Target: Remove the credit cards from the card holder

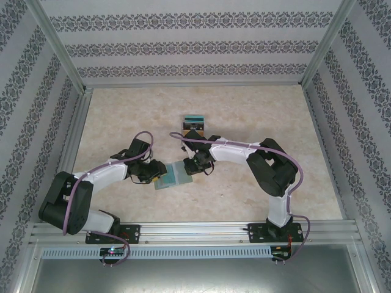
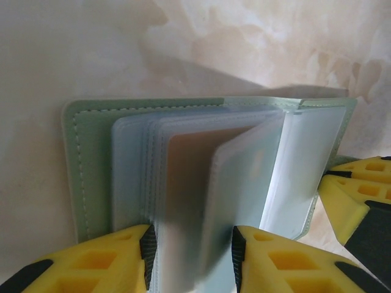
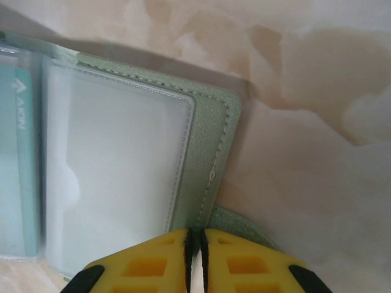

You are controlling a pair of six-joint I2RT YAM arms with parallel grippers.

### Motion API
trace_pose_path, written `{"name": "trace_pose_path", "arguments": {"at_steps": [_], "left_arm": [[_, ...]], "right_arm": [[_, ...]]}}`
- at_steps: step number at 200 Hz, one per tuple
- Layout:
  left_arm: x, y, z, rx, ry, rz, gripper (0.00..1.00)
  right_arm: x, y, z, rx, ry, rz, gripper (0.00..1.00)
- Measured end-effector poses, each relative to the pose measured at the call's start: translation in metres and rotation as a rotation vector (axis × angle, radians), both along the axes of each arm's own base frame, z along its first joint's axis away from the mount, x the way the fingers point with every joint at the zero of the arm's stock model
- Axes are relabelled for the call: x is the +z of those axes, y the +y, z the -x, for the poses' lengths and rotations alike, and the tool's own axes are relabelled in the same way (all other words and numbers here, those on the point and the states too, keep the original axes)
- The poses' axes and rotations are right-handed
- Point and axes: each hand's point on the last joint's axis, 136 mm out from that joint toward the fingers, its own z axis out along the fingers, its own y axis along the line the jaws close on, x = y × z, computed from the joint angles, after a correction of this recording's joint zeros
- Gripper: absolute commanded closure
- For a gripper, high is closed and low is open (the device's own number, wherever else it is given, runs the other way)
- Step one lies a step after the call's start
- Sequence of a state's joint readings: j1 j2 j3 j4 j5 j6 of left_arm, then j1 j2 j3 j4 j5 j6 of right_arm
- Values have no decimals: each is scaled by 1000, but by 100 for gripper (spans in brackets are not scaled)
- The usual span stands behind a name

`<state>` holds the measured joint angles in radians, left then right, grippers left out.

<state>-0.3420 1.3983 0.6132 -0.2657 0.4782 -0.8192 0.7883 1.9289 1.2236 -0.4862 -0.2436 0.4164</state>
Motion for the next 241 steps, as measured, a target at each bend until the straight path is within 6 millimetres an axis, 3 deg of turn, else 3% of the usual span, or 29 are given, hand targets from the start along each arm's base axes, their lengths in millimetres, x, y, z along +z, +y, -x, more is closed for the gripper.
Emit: {"name": "trace_pose_path", "arguments": {"at_steps": [28, 57, 92, 241], "left_arm": [[3, -6, -3, -11, -19, 17, 50], [8, -12, -6, -12, -33, 50, 23], [15, -20, -11, -29, -63, 90, 9], [26, -32, -14, -53, -113, 150, 5]], "right_arm": [[0, 0, 0, 0, 0, 0, 83], [0, 0, 0, -1, 0, 0, 82], [0, 0, 0, 1, -3, 4, 82], [-1, 0, 0, -5, -7, 9, 79]]}}
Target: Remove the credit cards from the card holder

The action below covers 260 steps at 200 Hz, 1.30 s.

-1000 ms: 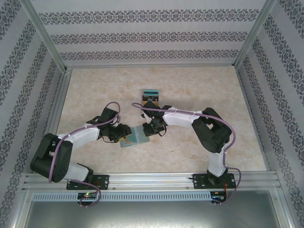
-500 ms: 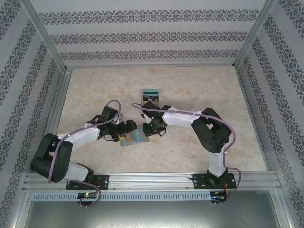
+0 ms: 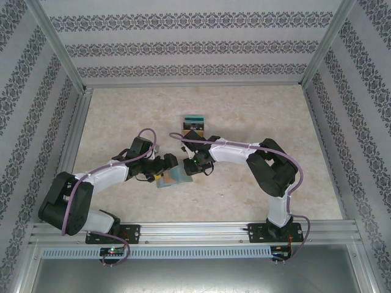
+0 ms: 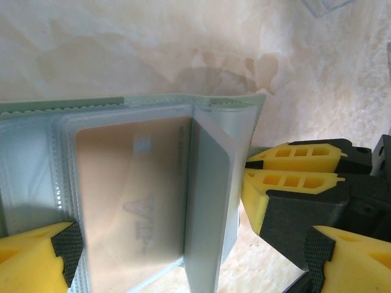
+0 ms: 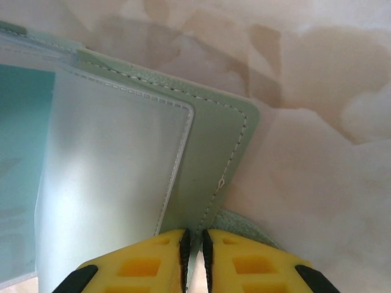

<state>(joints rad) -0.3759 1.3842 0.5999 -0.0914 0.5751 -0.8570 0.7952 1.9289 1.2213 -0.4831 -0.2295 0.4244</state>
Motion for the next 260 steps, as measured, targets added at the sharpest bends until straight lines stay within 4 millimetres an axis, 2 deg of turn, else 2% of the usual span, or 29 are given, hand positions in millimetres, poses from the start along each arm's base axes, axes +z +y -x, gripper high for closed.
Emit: {"name": "trace_pose_path", "arguments": {"at_steps": [39, 70, 117, 152, 173, 192, 231, 260], "left_arm": [[16, -6, 0, -18, -48, 21, 5], [20, -9, -1, -27, -53, 33, 5], [16, -10, 3, -37, -40, 17, 5], [8, 12, 3, 19, -19, -116, 6], [13, 21, 5, 45, -36, -158, 7], [16, 21, 4, 45, -49, -154, 8], [-2, 18, 6, 28, 9, -158, 8], [-5, 16, 6, 22, 21, -154, 8]], "right_arm": [[0, 2, 1, 5, -3, -1, 79], [0, 2, 1, 5, -4, 0, 79], [0, 2, 1, 5, -4, 0, 79], [0, 2, 1, 5, -5, 0, 79], [0, 2, 1, 5, -5, 0, 79], [0, 2, 1, 5, -5, 0, 79], [0, 2, 1, 5, -5, 0, 79], [0, 1, 1, 5, -4, 1, 79]]}}
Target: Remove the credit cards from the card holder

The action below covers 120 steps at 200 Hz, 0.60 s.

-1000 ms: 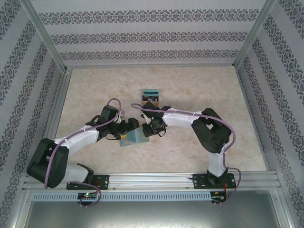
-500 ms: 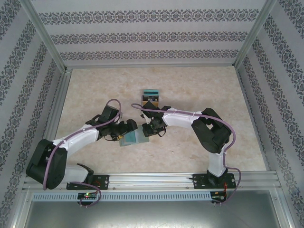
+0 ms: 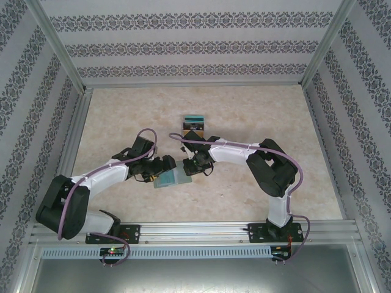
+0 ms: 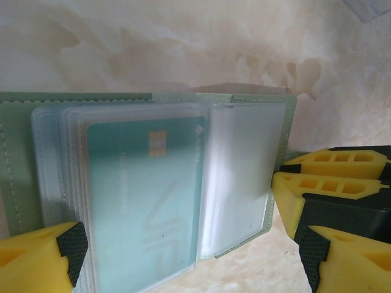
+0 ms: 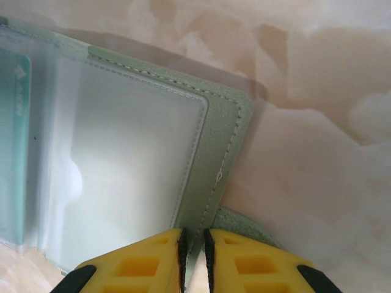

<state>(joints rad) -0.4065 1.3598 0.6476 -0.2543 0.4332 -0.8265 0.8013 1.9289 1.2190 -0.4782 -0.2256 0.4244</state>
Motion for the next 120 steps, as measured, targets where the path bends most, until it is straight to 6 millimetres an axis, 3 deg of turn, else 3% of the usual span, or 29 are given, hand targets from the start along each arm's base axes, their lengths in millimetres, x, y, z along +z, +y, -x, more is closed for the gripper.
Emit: {"name": "trace_pose_path", "arguments": {"at_steps": [120], "left_arm": [[-2, -9, -5, -9, -4, 42, 9]], "right_arm": [[0, 0, 0, 0, 0, 0, 79]]}}
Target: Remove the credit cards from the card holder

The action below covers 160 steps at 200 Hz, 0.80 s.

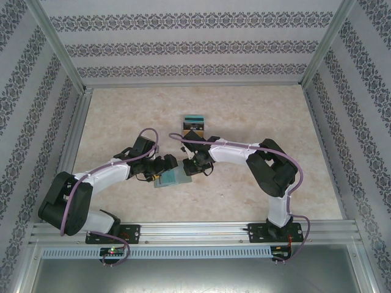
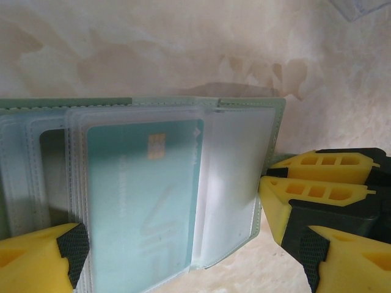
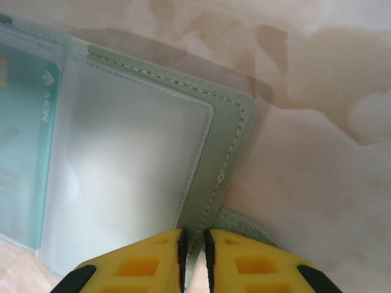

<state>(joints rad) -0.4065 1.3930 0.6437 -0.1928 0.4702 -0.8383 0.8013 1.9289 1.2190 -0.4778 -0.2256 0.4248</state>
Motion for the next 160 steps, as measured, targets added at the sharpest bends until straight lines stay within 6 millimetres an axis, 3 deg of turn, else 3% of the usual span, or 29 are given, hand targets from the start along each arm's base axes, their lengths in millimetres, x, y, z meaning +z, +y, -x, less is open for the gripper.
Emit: {"name": "trace_pose_path", "arguments": {"at_steps": [86, 160], "left_arm": [[-4, 14, 6, 31, 18, -69, 9], [-7, 14, 8, 29, 33, -72, 10]], "right_arm": [[0, 0, 0, 1, -1, 1, 79], [0, 0, 0, -13, 3, 2, 79]]}}
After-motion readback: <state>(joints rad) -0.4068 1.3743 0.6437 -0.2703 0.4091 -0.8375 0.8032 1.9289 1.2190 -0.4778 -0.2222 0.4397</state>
